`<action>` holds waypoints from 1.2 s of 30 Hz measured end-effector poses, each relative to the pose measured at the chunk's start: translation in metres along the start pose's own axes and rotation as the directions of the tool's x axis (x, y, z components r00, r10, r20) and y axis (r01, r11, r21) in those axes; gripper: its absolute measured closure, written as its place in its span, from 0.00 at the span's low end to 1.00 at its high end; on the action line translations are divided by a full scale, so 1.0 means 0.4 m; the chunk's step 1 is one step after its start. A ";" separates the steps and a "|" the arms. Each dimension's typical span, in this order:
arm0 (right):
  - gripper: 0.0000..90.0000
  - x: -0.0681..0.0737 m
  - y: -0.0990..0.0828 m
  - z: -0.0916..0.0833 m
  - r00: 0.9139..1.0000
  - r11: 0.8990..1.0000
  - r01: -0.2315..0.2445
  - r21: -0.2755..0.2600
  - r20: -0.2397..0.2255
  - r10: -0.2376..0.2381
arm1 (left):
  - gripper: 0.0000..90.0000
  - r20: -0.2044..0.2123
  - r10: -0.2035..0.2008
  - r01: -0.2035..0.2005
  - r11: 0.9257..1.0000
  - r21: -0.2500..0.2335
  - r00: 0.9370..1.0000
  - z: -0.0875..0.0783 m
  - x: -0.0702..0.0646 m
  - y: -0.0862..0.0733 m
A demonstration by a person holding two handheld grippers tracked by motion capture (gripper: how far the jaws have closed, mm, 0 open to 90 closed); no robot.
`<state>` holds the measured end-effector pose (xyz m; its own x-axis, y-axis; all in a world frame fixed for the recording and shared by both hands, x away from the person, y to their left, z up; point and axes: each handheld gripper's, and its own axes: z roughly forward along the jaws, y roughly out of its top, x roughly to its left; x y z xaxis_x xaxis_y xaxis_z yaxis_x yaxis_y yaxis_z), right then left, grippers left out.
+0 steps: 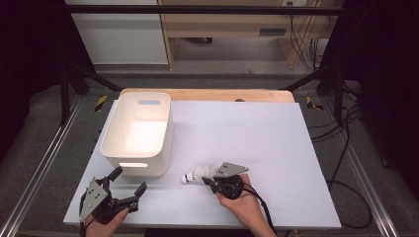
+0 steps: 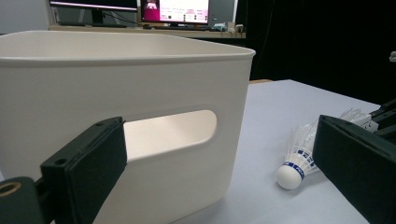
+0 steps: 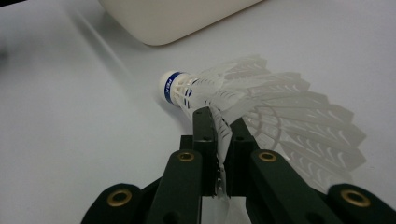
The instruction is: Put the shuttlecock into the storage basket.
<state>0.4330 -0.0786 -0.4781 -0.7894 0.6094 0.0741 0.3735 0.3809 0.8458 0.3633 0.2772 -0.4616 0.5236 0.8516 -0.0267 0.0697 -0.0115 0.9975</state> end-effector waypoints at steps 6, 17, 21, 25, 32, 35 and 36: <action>0.98 -0.001 0.000 -0.001 1.000 1.000 -0.005 -0.001 -0.004 0.005 | 0.03 0.001 -0.001 0.001 1.000 -0.001 1.000 0.000 0.000 0.000; 0.98 -0.005 0.007 -0.008 1.000 1.000 -0.014 -0.005 -0.008 0.014 | 0.03 0.001 0.002 -0.002 1.000 0.001 1.000 -0.001 0.000 0.000; 0.98 -0.008 0.018 -0.018 1.000 1.000 -0.018 -0.019 -0.009 0.018 | 0.03 0.002 0.003 -0.003 1.000 0.002 1.000 -0.001 0.001 0.000; 0.98 -0.010 0.040 -0.034 1.000 0.999 -0.013 -0.033 -0.002 0.012 | 0.03 0.004 0.002 -0.002 1.000 0.000 1.000 -0.001 0.000 0.000; 0.98 -0.017 0.088 -0.061 1.000 0.998 0.007 -0.059 0.009 -0.006 | 0.03 0.006 0.004 -0.004 1.000 0.000 1.000 -0.001 0.001 0.000; 0.98 -0.023 0.110 -0.070 1.000 0.998 0.012 -0.069 0.014 -0.011 | 0.03 0.005 0.003 -0.003 1.000 0.000 1.000 -0.001 0.001 0.000; 0.98 -0.025 0.119 -0.073 1.000 0.997 0.014 -0.071 0.016 -0.013 | 0.03 0.005 0.003 -0.003 1.000 0.000 1.000 -0.001 0.001 0.000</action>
<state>0.4443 -0.0869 -0.4232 -0.7862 0.6156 0.0542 0.3268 0.3396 0.8820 0.3633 0.2776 -0.4615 0.5283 0.8487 -0.0245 0.0685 -0.0139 0.9976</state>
